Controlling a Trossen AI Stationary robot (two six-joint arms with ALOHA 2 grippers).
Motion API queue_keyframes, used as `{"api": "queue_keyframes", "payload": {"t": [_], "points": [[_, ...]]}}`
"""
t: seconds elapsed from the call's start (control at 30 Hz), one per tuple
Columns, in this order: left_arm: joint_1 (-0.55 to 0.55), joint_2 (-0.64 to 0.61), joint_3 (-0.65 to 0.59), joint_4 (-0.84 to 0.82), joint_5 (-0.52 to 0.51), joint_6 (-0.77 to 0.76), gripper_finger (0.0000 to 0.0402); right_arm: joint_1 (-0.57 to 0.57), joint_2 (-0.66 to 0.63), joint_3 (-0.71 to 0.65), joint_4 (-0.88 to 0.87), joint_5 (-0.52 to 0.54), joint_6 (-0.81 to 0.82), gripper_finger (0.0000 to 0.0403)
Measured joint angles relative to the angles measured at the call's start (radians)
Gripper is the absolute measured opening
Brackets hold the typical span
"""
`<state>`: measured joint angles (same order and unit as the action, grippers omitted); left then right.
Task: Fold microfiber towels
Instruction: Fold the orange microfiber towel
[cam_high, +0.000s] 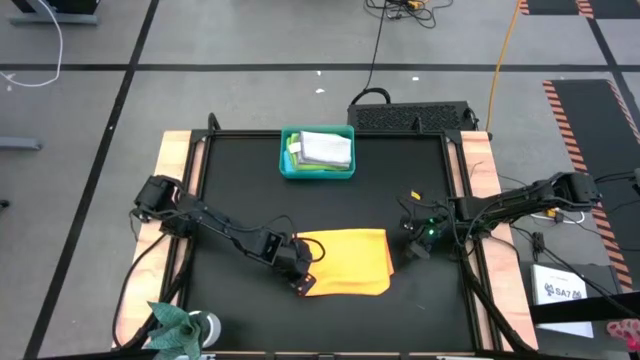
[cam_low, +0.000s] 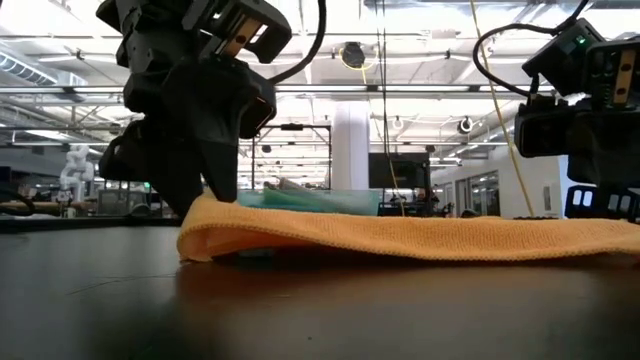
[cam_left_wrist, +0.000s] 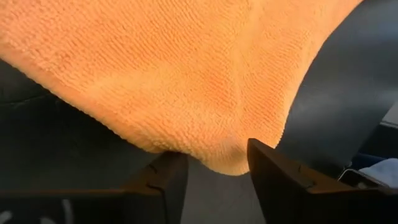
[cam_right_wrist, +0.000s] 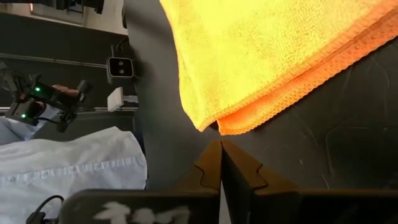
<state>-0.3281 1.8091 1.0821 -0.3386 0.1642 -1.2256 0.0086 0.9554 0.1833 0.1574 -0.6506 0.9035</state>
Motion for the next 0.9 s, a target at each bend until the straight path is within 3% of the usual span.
{"api": "queue_keyframes", "payload": {"t": [0.3,0.53,0.63,0.77,0.9], "points": [[-0.002,0.000,0.000,-0.012,0.098,-0.039,0.0166,-0.003,0.000,0.000,0.000,0.069,-0.034,0.0000],[-0.014,-0.002,0.000,-0.047,0.096,0.019,0.0157,-0.003,0.000,0.000,0.027,0.123,-0.035,0.0000],[-0.026,-0.002,0.000,-0.152,0.091,0.037,0.0157,-0.003,0.000,0.000,0.076,0.134,-0.037,0.0000],[-0.035,-0.002,0.000,-0.269,0.010,-0.040,0.0157,-0.003,0.000,0.000,0.130,0.171,-0.040,0.0000],[-0.035,-0.002,0.000,-0.185,-0.154,-0.100,0.0156,-0.003,0.000,0.000,0.178,0.215,-0.073,0.0000]]}}
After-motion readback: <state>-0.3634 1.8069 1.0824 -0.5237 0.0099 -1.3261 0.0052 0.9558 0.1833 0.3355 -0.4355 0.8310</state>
